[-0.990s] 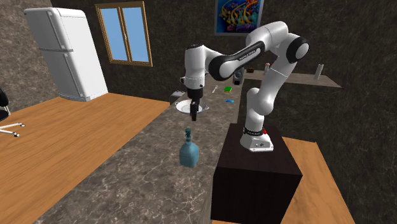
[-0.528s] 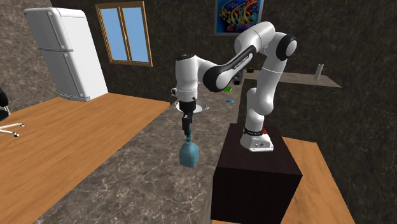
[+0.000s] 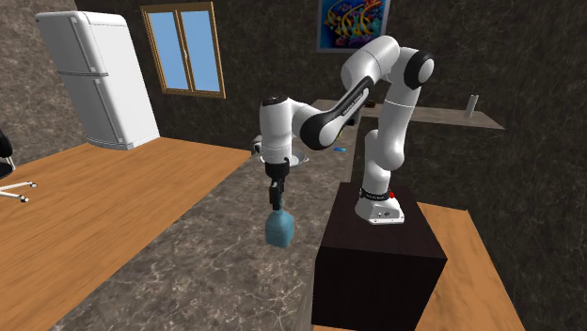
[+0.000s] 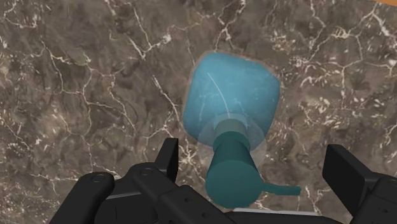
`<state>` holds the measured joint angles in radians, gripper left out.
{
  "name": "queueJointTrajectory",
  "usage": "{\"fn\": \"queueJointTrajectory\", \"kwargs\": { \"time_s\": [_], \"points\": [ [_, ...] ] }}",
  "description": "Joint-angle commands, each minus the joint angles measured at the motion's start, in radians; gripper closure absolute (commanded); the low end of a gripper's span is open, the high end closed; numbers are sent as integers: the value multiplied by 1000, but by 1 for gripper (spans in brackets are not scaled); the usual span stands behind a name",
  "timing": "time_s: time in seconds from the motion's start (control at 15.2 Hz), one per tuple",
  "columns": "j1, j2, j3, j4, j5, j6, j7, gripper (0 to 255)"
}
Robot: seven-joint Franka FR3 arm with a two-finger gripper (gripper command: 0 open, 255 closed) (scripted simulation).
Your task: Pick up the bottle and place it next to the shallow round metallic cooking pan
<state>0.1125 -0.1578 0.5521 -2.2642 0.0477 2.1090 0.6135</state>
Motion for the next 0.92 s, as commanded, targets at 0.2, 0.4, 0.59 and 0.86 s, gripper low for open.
{"fn": "queueJointTrajectory", "kwargs": {
  "time_s": [0.2, 0.4, 0.59, 0.86],
  "points": [
    [0, 2, 1, -7, -1, 10, 1, 0],
    [0, 2, 1, -7, -1, 10, 1, 0],
    [0, 2, 1, -7, -1, 10, 1, 255],
    [0, 2, 1, -7, -1, 10, 1, 255]
  ]
}}
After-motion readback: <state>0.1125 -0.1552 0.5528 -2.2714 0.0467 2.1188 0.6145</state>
